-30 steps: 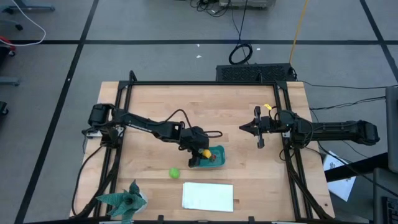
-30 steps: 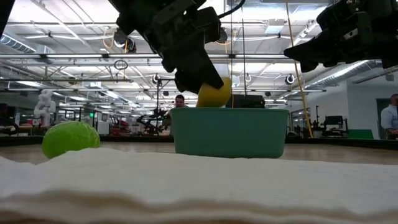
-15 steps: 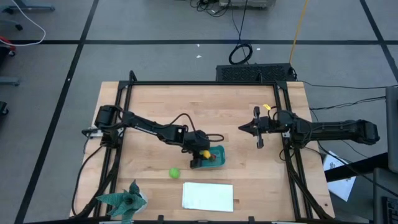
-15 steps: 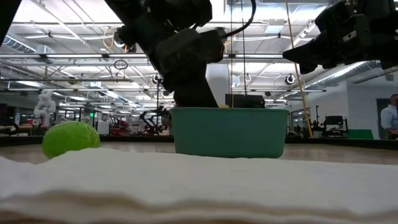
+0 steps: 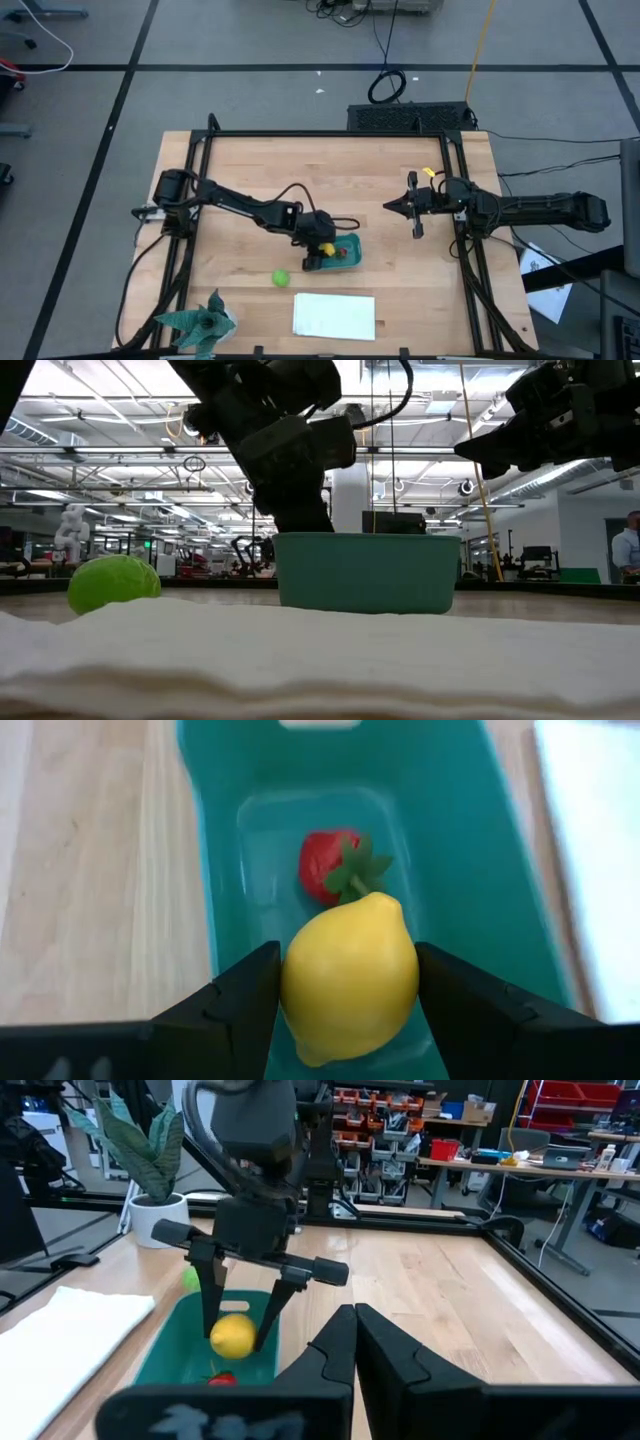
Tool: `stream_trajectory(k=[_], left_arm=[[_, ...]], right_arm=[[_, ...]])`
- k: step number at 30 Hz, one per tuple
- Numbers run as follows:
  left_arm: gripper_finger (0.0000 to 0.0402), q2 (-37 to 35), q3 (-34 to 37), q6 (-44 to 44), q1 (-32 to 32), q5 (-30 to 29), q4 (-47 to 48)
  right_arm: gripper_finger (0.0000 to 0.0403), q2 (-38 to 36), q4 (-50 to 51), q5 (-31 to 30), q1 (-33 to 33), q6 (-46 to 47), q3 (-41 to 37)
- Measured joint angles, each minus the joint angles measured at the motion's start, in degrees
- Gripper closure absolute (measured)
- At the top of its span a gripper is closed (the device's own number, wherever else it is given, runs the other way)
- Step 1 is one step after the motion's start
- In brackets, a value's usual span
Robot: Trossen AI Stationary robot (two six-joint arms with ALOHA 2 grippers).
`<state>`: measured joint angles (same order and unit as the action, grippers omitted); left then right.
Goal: Pick and placing Produce into tupperware
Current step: Put the lemon into the green bin
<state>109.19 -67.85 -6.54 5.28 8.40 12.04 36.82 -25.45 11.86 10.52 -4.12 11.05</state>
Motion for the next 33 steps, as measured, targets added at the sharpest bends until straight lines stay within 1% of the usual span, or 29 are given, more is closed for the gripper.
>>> stream_trajectory(k=[10,25,28,33], left_arm=[[0.0183,1.1,0.0,4.6,0.0,0.6,1.3],[0.0181,1.1,0.0,4.8,0.0,1.0,1.0],[0.0168,1.1,0.0,5.0,0.0,1.8,1.0],[0.0133,1.1,0.0,5.4,0.0,2.1,1.0]], right_arm=[[0.0403,0.0,0.0,0.0,0.0,0.0,0.0],[0.0403,0.0,0.0,0.0,0.0,0.0,0.0],[0.0403,0.0,0.0,0.0,0.0,0.0,0.0],[0.0403,0.0,0.0,0.0,0.0,0.0,0.0]])
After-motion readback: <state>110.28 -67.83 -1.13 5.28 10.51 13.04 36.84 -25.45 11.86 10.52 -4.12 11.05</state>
